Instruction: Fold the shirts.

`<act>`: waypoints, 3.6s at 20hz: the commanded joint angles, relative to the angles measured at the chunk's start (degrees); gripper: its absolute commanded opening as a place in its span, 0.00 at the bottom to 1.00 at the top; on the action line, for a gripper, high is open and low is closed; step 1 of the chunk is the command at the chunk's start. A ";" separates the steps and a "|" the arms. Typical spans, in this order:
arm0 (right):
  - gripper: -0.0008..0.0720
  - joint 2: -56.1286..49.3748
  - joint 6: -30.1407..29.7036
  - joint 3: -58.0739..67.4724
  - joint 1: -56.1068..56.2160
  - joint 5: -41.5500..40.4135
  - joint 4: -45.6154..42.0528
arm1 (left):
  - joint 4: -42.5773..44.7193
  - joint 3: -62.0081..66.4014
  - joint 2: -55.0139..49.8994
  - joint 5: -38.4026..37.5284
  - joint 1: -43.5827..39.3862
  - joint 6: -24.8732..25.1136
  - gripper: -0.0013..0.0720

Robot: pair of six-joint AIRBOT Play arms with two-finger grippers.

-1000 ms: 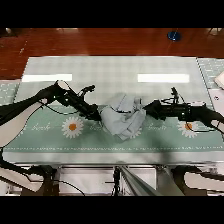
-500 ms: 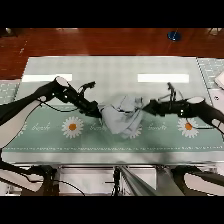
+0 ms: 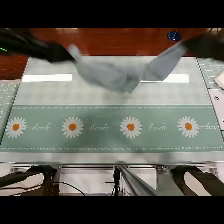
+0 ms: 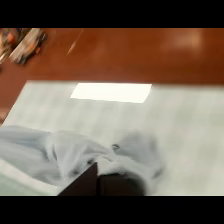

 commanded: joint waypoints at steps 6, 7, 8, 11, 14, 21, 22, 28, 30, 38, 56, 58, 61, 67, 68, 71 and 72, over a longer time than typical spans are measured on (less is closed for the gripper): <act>0.03 7.48 9.22 24.57 -6.54 14.40 -5.51 | 6.10 21.53 20.79 2.60 9.07 -4.33 0.05; 0.03 8.04 10.38 26.51 -6.54 16.02 -5.92 | 7.17 21.51 22.80 2.43 9.07 -5.14 0.05; 0.03 8.24 11.78 28.24 -6.54 17.00 -6.10 | 7.80 21.51 24.83 2.43 9.07 -5.86 0.05; 0.03 8.37 15.06 33.09 -6.54 19.39 -6.12 | 7.78 21.51 29.03 2.34 9.07 -7.34 0.05; 0.03 8.37 17.00 36.54 -6.54 21.31 -7.19 | 7.85 21.51 31.56 1.25 9.07 -8.79 0.05; 0.03 7.89 19.45 39.30 -6.54 34.14 -17.57 | 8.48 18.56 32.61 -7.41 9.07 -12.90 0.05; 0.03 7.26 18.95 39.17 -6.54 38.40 -20.96 | 8.66 16.15 32.61 -8.76 9.07 -12.90 0.05; 0.03 2.38 16.02 29.44 -6.40 44.65 -23.23 | 8.55 -7.32 32.20 -8.13 8.87 -12.61 0.05; 0.03 -0.70 14.73 24.13 -6.36 43.95 -22.51 | 8.39 -16.13 31.65 -4.24 7.93 -11.61 0.05; 0.03 -17.62 8.83 10.97 -6.36 29.05 -16.87 | 8.39 -32.74 18.78 21.94 1.62 -7.85 0.05; 0.03 -34.67 6.43 10.84 2.45 2.78 -23.08 | 5.40 -32.72 -3.72 31.93 0.72 -4.85 0.06; 0.03 -34.67 6.54 10.84 2.32 2.78 -25.05 | 5.38 -32.72 -3.72 32.61 1.86 -4.52 0.06; 0.03 -34.67 6.45 10.84 2.78 3.63 -24.96 | 5.42 -32.74 -3.74 33.20 1.79 -2.56 0.06; 0.03 -34.67 5.42 10.84 3.58 4.57 -24.59 | 5.40 -32.76 -5.44 33.16 -0.81 -1.84 0.06; 0.03 -34.67 5.44 10.84 3.58 4.79 -24.59 | 5.40 -32.76 -5.92 33.16 -1.18 -1.84 0.06; 0.03 -34.67 5.42 10.84 3.58 5.35 -24.76 | 5.38 -32.74 -7.17 33.18 -1.44 -1.33 0.14; 0.03 -34.67 5.40 10.84 3.56 5.35 -24.74 | 5.38 -32.72 -7.15 33.16 -1.27 -0.55 0.27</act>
